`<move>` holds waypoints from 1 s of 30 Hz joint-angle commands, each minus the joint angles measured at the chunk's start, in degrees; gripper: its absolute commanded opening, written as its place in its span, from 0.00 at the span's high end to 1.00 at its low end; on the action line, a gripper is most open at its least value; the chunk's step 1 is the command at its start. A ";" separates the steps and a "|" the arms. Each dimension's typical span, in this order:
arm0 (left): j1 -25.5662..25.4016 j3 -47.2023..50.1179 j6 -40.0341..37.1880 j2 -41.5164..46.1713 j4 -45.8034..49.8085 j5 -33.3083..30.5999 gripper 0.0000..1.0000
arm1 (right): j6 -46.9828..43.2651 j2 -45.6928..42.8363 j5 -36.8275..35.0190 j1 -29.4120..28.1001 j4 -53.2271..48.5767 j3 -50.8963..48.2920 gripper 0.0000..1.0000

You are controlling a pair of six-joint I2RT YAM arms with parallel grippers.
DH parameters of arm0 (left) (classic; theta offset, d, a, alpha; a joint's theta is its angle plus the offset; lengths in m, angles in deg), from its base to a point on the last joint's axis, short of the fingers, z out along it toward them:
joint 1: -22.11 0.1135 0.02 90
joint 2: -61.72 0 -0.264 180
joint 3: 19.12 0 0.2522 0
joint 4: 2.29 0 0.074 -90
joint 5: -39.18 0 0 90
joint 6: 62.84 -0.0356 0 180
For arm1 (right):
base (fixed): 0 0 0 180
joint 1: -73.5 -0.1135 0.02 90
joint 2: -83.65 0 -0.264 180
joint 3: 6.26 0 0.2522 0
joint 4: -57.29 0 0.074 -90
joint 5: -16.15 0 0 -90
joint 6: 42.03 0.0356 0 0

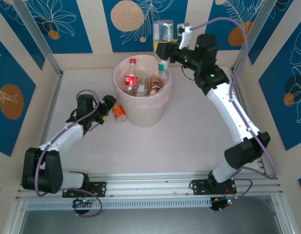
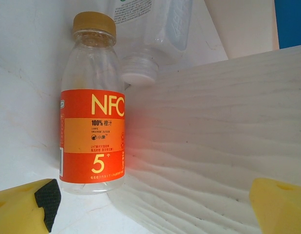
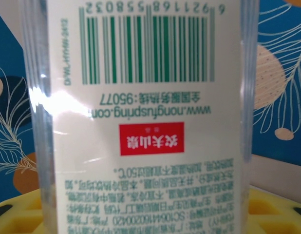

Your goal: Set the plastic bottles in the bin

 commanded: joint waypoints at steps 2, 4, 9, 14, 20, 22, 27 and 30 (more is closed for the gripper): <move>-0.35 1.34 0.32 0.83 -1.52 0.39 0.00 | -5.51 3.59 -3.69 -2.28 -1.82 2.21 0.68; -0.38 1.34 0.12 1.04 -1.34 0.26 0.00 | -8.44 4.42 -2.22 -2.92 -1.27 1.97 0.68; -0.38 1.58 -0.14 0.91 -1.25 0.23 0.00 | -13.89 7.45 -0.91 -3.77 -4.19 3.87 0.68; -0.32 1.87 -0.20 0.89 -1.31 -0.03 0.00 | -14.87 9.64 -1.80 -4.57 -7.22 4.72 0.67; -0.40 1.70 -0.60 0.68 -1.00 -0.36 0.00 | -17.16 11.15 -7.83 -6.87 -9.24 3.22 0.66; -0.34 1.61 -0.55 0.62 -0.86 -0.30 0.00 | -18.12 11.55 -10.04 -7.55 -10.27 2.35 0.65; -0.33 1.61 -0.81 0.64 -0.55 -0.57 0.00 | -19.35 11.18 -14.33 -8.08 -12.20 -0.67 0.64; -0.33 1.61 -0.90 0.52 -0.47 -0.65 0.00 | -20.86 10.90 -16.91 -8.15 -13.77 -1.14 0.60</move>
